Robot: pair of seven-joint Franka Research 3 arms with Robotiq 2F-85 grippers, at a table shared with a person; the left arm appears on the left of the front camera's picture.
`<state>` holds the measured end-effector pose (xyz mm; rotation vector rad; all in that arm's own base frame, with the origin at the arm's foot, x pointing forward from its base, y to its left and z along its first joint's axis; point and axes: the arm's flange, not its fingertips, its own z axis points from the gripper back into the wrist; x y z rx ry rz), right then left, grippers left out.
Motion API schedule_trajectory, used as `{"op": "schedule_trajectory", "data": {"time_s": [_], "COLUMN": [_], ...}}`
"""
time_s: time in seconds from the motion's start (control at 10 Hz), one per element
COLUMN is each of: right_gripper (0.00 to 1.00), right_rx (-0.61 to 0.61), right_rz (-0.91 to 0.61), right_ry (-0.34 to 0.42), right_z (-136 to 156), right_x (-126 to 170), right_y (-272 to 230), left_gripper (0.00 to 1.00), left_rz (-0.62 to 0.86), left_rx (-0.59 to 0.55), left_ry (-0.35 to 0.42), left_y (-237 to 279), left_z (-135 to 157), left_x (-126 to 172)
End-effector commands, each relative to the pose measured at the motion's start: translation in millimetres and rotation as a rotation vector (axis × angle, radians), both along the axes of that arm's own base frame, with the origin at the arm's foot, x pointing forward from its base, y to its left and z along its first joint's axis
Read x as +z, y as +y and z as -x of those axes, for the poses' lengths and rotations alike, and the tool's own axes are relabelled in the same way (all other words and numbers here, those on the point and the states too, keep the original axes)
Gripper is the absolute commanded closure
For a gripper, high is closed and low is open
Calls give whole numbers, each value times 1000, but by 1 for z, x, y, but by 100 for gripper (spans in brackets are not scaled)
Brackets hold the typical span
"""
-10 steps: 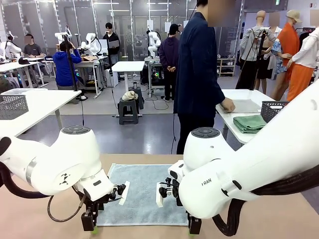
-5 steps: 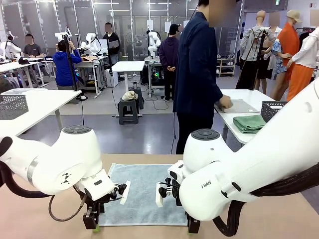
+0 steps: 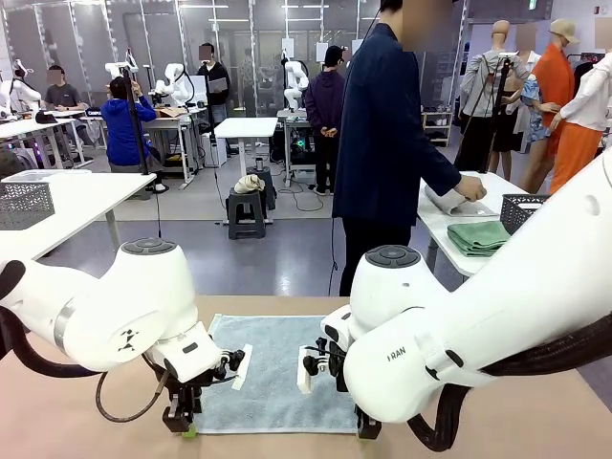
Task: Fold the towels and place them in the basket.
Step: When a person lays out a Towel with hook on the table, fold it in half twice.
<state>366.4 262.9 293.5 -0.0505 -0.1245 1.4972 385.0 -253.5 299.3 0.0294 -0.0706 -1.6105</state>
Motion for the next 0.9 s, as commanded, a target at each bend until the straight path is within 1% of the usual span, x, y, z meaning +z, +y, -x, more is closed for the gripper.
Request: {"op": "schedule_trajectory", "data": {"time_s": [0.0, 0.1, 0.2, 0.3, 0.4, 0.5, 0.8], "right_gripper": [76, 59, 96, 79, 100, 99, 100], "right_rx": [-28, -31, -32, -32, -32, -30, -4], "right_rz": [28, 33, 36, 39, 43, 45, 54], "right_ry": [8, 13, 17, 21, 25, 26, 19], "right_z": [-2, -2, -2, -2, -1, 0, 4], "right_x": [-3, -3, -3, -4, -5, -3, 0], "right_y": [5, 5, 6, 6, 6, 6, 8], "left_gripper": [71, 78, 91, 97, 100, 100, 100], "left_rz": [-6, -5, -7, -10, -11, -13, -13], "left_rx": [15, 11, 10, 10, 7, 6, -7], "left_ry": [5, 6, 7, 8, 10, 10, 1], "left_y": [-4, -5, -5, -5, -6, -6, -7], "left_z": [0, 0, 0, -1, -1, -1, 0], "left_x": [1, 2, 2, 3, 3, 4, 9]}}
